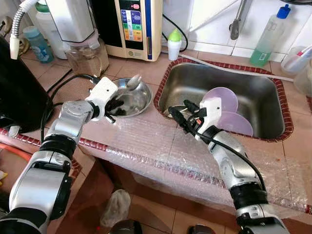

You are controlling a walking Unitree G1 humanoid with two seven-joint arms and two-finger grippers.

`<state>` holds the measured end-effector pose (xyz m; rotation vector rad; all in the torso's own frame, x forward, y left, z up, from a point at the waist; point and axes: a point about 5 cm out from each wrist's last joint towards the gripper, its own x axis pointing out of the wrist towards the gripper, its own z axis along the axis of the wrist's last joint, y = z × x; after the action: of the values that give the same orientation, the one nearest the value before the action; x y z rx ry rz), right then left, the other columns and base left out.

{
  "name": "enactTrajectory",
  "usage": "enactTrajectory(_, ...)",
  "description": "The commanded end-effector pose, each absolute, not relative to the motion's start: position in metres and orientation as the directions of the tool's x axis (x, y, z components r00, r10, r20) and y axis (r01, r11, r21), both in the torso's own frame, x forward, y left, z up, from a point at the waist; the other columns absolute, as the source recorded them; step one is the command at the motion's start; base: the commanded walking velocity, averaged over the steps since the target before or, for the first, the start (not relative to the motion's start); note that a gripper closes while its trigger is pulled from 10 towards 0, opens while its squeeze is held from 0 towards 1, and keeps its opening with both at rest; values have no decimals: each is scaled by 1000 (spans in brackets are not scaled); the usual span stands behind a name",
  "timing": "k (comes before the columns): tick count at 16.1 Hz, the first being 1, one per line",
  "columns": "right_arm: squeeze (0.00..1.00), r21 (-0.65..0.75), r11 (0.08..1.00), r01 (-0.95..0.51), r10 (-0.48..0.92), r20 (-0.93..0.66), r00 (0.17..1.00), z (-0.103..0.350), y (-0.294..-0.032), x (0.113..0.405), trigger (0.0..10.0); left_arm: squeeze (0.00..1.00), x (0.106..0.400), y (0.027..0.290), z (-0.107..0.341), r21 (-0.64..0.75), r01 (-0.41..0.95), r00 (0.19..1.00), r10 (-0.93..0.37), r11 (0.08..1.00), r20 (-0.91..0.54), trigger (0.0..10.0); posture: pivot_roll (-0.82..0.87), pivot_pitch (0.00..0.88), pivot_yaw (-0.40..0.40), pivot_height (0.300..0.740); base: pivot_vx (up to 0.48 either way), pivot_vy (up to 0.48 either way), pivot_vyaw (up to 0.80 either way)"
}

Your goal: Kitchen organization

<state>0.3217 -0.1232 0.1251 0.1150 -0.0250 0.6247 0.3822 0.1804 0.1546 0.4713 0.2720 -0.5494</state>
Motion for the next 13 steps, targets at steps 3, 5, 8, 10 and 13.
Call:
enactTrajectory(3,0,189,778,-599,590,108,800,135,-110,318,10000,0,387,167,186,509,468,874,-463,722,-147,0,-115,6,60,740,0,0,0)
enactTrajectory(5,0,247,723,-645,632,142,762,142,-99,315,10000,0,383,153,186,555,468,857,-506,687,-96,0,-114,0,60,740,0,0,0)
enactTrajectory(8,0,345,697,-628,593,214,776,160,-96,321,10000,0,374,119,179,571,504,803,-594,648,-35,0,-112,0,54,740,0,0,0)
enactTrajectory(10,0,394,719,-572,522,238,819,166,-102,329,10000,0,369,103,173,556,524,784,-620,646,-18,0,-111,0,51,740,0,0,0)
enactTrajectory(13,0,448,714,-538,482,242,842,170,-105,332,10000,0,362,90,167,544,542,760,-650,640,8,0,-112,0,52,740,0,0,0)
